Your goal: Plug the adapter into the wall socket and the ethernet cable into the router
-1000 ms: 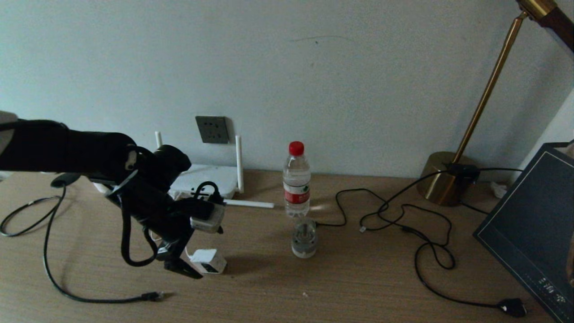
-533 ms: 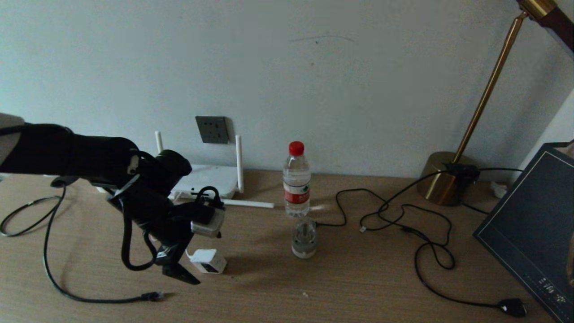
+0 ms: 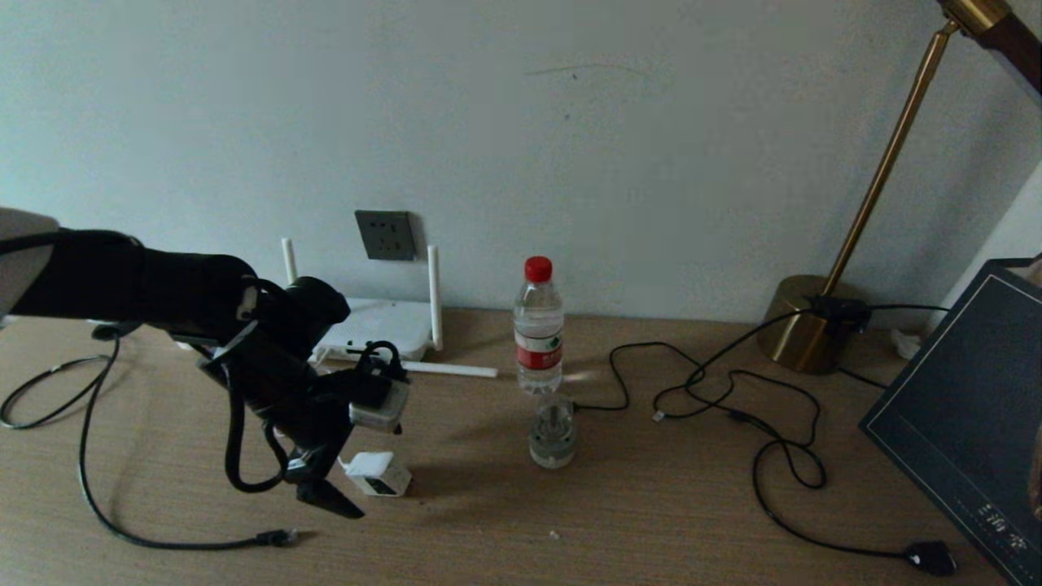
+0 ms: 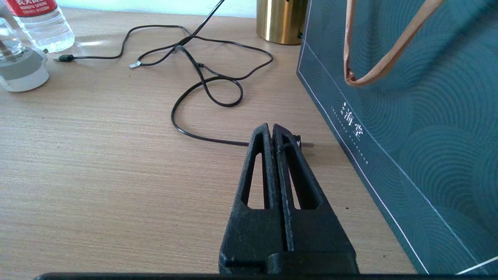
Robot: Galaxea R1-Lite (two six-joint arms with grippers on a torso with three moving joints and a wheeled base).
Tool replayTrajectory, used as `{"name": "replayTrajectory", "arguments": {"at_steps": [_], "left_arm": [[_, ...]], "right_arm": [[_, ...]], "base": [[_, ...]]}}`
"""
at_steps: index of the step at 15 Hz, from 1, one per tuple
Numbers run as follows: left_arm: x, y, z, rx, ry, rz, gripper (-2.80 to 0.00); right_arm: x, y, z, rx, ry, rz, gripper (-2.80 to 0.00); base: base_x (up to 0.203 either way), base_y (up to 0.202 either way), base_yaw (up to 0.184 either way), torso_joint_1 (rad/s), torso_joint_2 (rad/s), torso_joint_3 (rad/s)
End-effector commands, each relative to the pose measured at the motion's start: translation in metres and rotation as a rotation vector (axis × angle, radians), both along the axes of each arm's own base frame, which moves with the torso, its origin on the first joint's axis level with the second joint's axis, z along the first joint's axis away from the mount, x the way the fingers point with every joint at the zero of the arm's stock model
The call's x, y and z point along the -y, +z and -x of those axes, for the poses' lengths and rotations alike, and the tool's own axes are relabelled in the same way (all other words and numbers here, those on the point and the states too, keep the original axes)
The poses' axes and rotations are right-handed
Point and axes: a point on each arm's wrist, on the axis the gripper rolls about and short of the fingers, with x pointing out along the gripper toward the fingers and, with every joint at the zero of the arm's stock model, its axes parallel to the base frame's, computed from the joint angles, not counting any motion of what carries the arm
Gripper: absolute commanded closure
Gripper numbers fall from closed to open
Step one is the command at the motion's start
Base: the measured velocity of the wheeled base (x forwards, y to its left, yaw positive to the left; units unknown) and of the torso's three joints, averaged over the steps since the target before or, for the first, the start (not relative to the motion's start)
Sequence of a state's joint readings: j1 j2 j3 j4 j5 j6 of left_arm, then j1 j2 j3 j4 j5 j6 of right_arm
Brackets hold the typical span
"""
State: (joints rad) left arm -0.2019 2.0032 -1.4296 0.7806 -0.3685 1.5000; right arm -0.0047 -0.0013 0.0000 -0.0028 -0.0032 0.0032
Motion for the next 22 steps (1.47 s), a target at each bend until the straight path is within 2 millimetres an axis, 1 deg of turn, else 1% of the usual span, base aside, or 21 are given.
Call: {"name": "replayTrajectory", "arguments": {"at_steps": [1,2,3,10,12,13,15,16,17,18,19,20,21,22], "left_arm": [[0.000,0.001,0.000,0.003,-0.008,0.002,-2.80],[0.000,0.001,0.000,0.003,-0.007,0.002,-2.80],[0.000,0.001,0.000,0.004,-0.004,0.003,0.00],[0.001,-0.005,-0.001,-0.018,-0.005,0.001,0.00],[0.000,-0.001,0.004,-0.012,-0.005,0.009,0.00],[-0.001,0.006,0.008,0.003,-0.007,0.035,0.00],[-0.001,0.028,0.017,0.045,-0.013,0.217,0.00],[-0.002,0.045,0.019,0.116,-0.006,0.303,0.00],[-0.005,0.063,0.018,0.236,0.005,0.362,0.00],[-0.013,0.082,0.021,0.335,0.012,0.406,0.00],[-0.022,0.101,0.031,0.407,0.025,0.441,0.00],[-0.030,0.119,0.048,0.456,0.056,0.471,0.00],[-0.035,0.137,0.069,0.482,0.104,0.509,0.00],[-0.039,0.155,0.094,0.469,0.198,0.578,0.00]], "right_arm": [[0.000,0.000,0.000,-0.001,0.000,0.000,0.00],[0.000,0.000,0.000,-0.001,0.000,0.000,0.00],[0.000,0.000,0.000,-0.001,0.000,0.000,0.00],[0.000,0.000,0.000,-0.001,0.000,0.000,0.00],[0.000,0.000,0.000,-0.001,0.000,0.000,0.00],[0.000,0.000,0.000,-0.001,0.000,0.000,0.00],[0.000,0.000,0.000,-0.001,0.000,0.000,0.00],[0.000,0.000,0.000,-0.001,0.000,0.000,0.00],[0.000,0.000,0.000,-0.001,0.000,0.000,0.00],[0.000,0.000,0.000,-0.001,0.000,0.000,0.00],[0.000,0.000,0.000,-0.001,0.000,0.000,0.00],[0.000,0.000,0.000,-0.001,0.000,0.000,0.00],[0.000,0.000,0.000,-0.001,0.000,0.000,0.00],[0.000,0.000,0.000,-0.001,0.000,0.000,0.00]], "base": [[0.000,0.000,0.000,0.000,0.00,0.000],[0.000,0.000,0.000,0.000,0.00,0.000],[0.000,0.000,0.000,0.000,0.00,0.000],[0.000,0.000,0.000,0.000,0.00,0.000],[0.000,0.000,0.000,0.000,0.00,0.000],[0.000,0.000,0.000,0.000,0.00,0.000],[0.000,0.000,0.000,0.000,0.00,0.000],[0.000,0.000,0.000,0.000,0.00,0.000],[0.000,0.000,0.000,0.000,0.00,0.000],[0.000,0.000,0.000,0.000,0.00,0.000],[0.000,0.000,0.000,0.000,0.00,0.000],[0.000,0.000,0.000,0.000,0.00,0.000],[0.000,0.000,0.000,0.000,0.00,0.000],[0.000,0.000,0.000,0.000,0.00,0.000]]}}
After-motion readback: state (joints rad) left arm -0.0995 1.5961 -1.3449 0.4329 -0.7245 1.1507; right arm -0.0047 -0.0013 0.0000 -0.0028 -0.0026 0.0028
